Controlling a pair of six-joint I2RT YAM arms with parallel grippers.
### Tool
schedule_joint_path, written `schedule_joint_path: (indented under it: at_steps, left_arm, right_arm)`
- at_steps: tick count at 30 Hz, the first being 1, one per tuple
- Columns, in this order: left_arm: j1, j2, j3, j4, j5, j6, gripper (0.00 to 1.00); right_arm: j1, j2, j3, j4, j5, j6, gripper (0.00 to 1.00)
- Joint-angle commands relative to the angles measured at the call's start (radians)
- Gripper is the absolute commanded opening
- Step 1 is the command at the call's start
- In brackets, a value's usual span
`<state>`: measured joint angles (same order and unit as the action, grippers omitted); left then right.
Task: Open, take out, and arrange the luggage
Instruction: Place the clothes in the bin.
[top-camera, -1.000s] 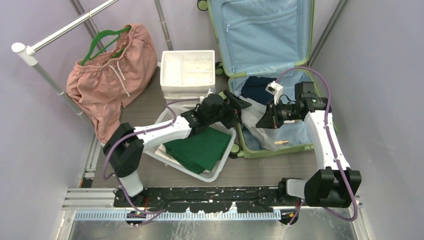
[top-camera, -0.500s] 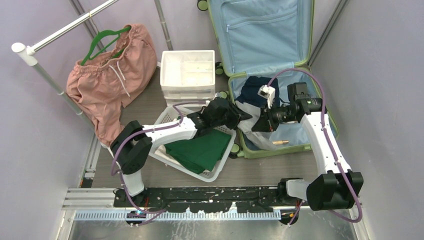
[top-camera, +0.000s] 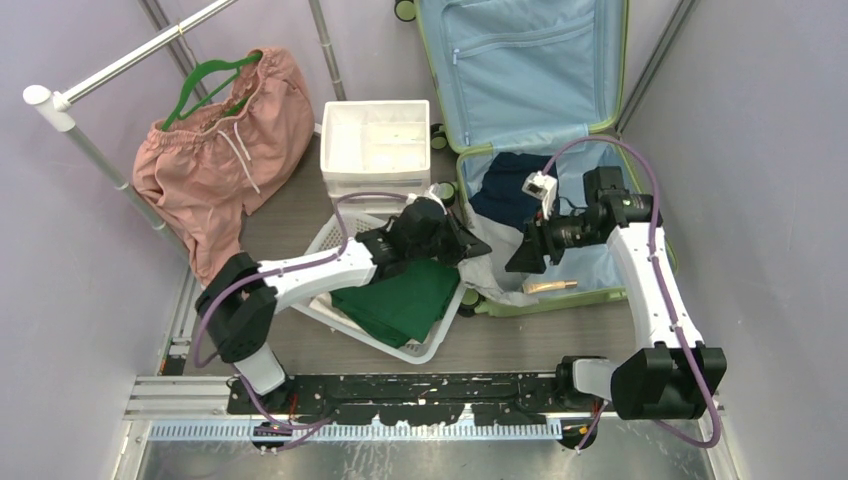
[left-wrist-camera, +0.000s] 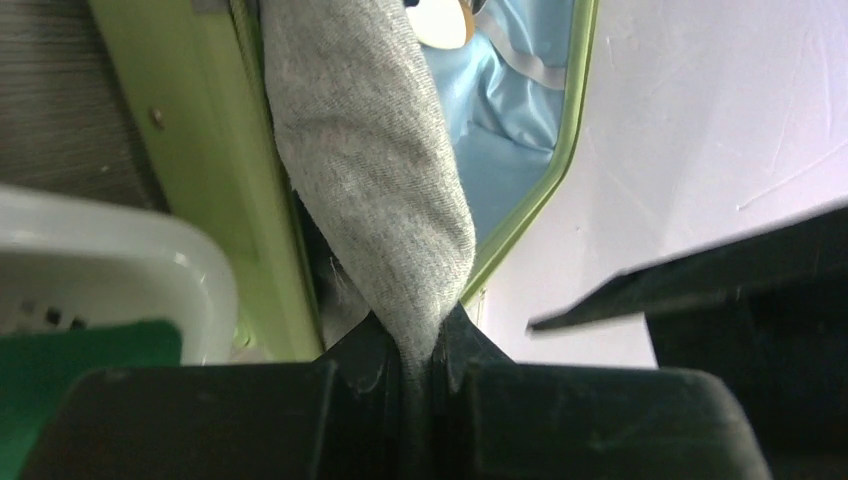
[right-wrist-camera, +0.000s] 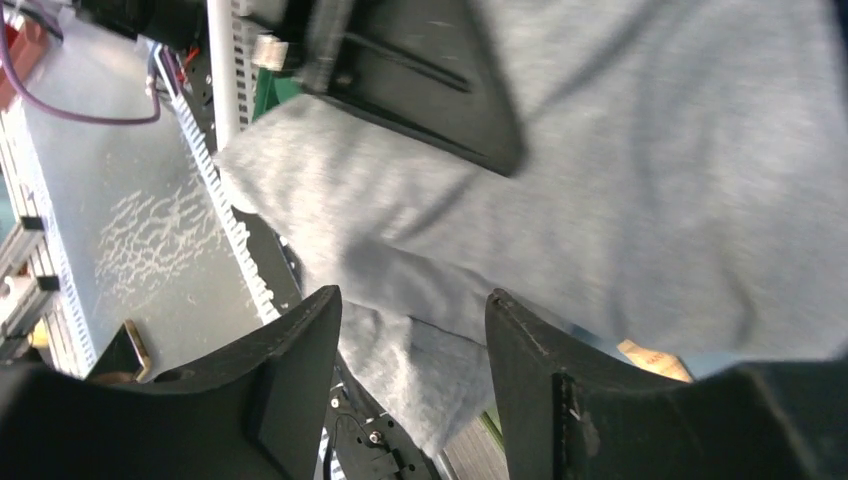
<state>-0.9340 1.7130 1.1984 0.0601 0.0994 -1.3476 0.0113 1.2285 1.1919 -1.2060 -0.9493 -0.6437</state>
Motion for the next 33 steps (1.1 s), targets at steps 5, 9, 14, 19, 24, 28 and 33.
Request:
schedule_joint_path:
  at_steps: [5,9,14,19,24,28,33]
  left_arm:
    - [0.005,-0.238,-0.107,-0.023,0.074,0.258,0.00]
    - [0.022,-0.305,-0.121,-0.148,0.090,0.354,0.00]
    - [0.054,-0.405,-0.214,-0.183,0.090,0.415,0.00]
    - [0.063,-0.501,-0.302,-0.144,0.016,0.484,0.00]
    - [0.084,-0.604,-0.388,-0.148,-0.087,0.519,0.00]
    - [0.093,-0.680,-0.453,-0.164,-0.175,0.536,0.00]
    - [0.099,-0.787,-0.522,-0.214,-0.323,0.511,0.00]
  right_arm:
    - [-0.105,-0.007,0.027,0.041,-0.042,0.041,0.64]
    - [-0.138,-0.014,-0.021,0.125,-0.008,0.103,0.64]
    - [-0.166,-0.022,-0.060,0.156,0.001,0.118,0.66]
    - [-0.179,-0.033,-0.087,0.178,0.004,0.133,0.67]
    - [-0.184,-0.039,-0.104,0.182,0.008,0.133,0.69]
    - [-0.185,-0.047,-0.113,0.184,0.018,0.133,0.70]
    - [-0.186,-0.049,-0.123,0.188,0.020,0.133,0.71]
